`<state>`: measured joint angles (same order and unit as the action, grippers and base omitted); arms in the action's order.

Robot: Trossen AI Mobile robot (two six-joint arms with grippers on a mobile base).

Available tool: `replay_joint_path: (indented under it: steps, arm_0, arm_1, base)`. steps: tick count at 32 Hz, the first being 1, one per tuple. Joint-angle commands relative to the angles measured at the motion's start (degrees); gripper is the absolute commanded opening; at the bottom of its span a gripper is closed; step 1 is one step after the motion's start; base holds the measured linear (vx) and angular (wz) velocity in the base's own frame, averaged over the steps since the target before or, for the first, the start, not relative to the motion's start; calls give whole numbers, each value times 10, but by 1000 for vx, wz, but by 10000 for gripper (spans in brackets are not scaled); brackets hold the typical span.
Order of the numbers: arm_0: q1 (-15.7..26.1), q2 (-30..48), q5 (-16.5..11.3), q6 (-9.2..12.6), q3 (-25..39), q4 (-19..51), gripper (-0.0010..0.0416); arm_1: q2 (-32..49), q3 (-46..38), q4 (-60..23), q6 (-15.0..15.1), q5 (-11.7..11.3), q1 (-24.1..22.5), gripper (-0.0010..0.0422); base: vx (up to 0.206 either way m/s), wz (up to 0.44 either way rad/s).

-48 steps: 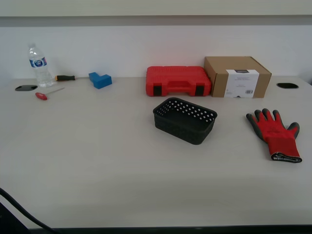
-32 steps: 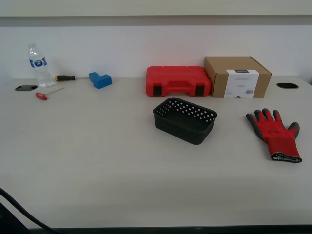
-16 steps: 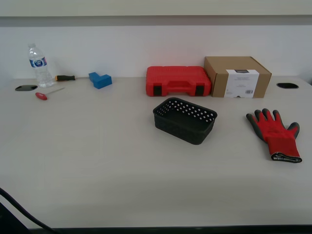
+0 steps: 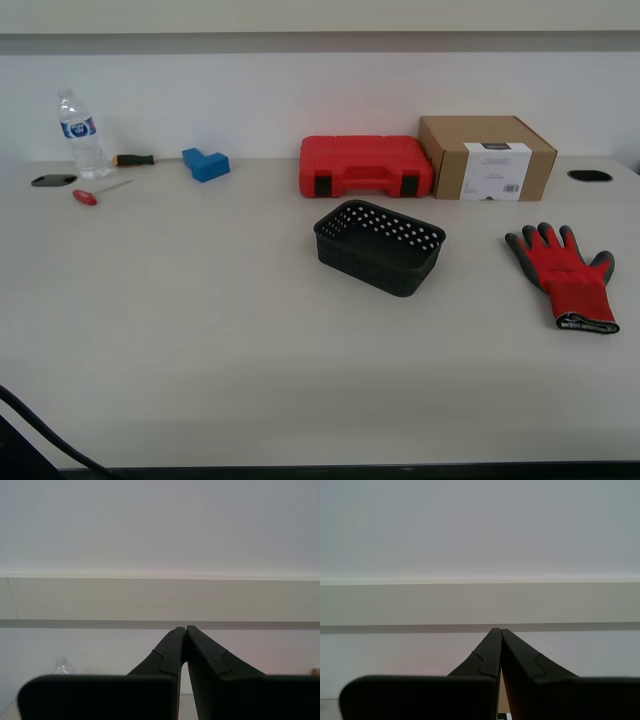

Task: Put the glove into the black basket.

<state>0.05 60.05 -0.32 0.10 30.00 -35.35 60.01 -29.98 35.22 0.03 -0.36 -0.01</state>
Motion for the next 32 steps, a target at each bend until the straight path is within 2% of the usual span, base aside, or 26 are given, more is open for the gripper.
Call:
replay_joint_path:
  steps: [1, 21, 23, 25, 30, 31, 32]
  arm_0:
    - [0, 0, 0, 0, 0, -2, 1]
    - [0, 0, 0, 0, 0, -2, 1]
    - [0, 0, 0, 10, 0, -4, 1]
    - [0, 2, 0, 8, 0, 0, 1]
    - [0, 52, 0, 10, 0, 68, 1]
    - [0, 78, 1, 24, 0, 92, 1]
    - [0, 90, 6, 28, 0, 101, 1]
  arm_1:
    - [0, 0, 2, 0, -1, 0, 0]
    - [0, 0, 1, 0, -1, 0, 0]
    - [0, 0, 1, 0, -1, 0, 0]
    - [0, 0, 1, 0, -1, 0, 0]
    - [0, 0, 1, 0, -3, 0, 0]
    - [0, 0, 1, 0, -3, 0, 0]
    - [0, 0, 1, 0, -3, 0, 0]
  base:
    - [0, 0]
    - [0, 0]
    - [0, 0]
    - [0, 0]
    - [0, 0]
    - [0, 0]
    - [0, 0]
